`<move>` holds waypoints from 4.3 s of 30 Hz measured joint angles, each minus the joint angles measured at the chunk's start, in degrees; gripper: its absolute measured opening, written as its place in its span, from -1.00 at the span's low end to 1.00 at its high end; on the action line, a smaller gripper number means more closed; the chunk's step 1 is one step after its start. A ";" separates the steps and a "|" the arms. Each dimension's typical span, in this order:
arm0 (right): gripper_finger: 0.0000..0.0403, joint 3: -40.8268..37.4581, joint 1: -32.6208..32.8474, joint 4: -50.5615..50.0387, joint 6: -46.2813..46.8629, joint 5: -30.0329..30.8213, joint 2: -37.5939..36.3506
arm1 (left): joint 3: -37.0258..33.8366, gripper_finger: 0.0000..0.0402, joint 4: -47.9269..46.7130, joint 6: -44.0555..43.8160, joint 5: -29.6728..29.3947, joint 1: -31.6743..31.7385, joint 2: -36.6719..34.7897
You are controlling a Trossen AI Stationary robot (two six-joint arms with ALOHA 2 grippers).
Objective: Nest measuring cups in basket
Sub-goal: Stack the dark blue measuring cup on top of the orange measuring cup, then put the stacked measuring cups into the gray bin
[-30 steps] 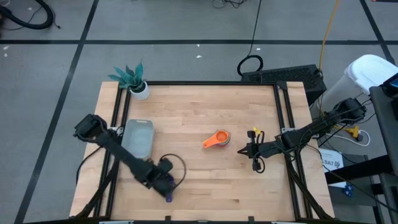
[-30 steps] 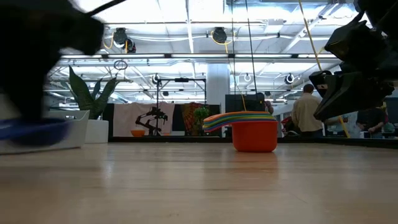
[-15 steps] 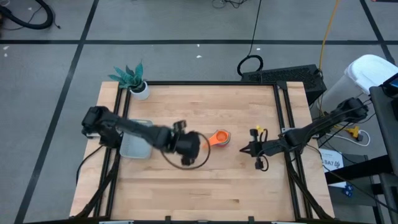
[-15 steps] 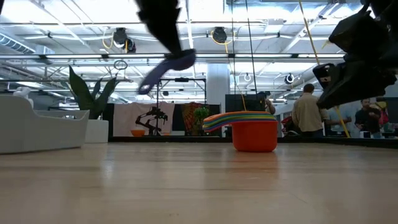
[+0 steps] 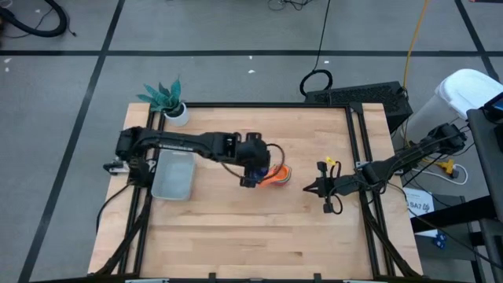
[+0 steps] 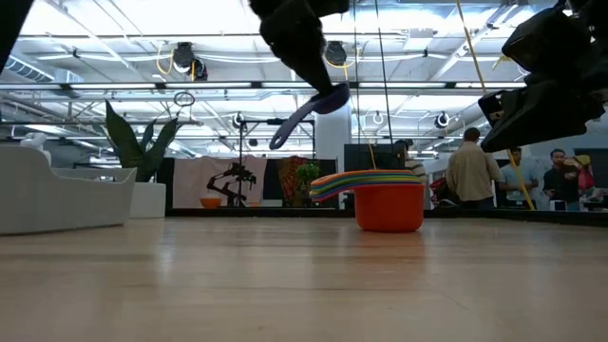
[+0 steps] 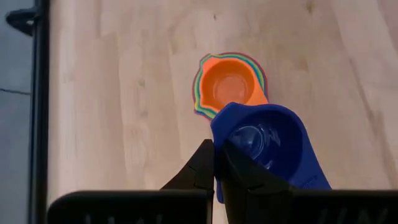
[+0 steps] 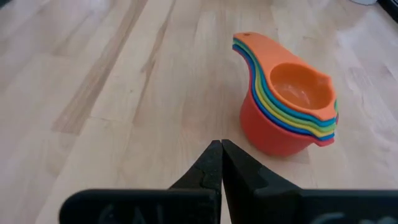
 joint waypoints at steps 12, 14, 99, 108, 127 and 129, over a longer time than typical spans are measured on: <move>-1.00 0.01 0.96 0.14 4.60 -0.24 0.06 | 30.82 -0.96 -21.81 13.20 4.96 3.06 18.77; -1.00 0.01 1.49 -0.11 4.60 -0.20 0.06 | 32.88 -0.96 -22.00 13.95 6.53 3.37 20.35; -0.98 -0.03 3.74 -8.64 16.14 3.23 0.06 | 39.13 -0.69 -22.77 -5.97 -2.05 0.05 25.60; -0.75 -0.06 3.61 -8.65 14.83 4.76 0.08 | 40.42 -0.28 -29.05 -27.23 -4.39 -3.24 24.27; -0.58 -0.06 3.58 -9.49 14.67 4.59 0.08 | 27.38 0.80 -23.47 -37.94 -3.32 -4.63 24.71; -0.58 -0.06 3.58 -9.82 14.67 4.57 0.08 | 26.59 0.83 -22.69 -37.57 -3.32 -4.55 24.71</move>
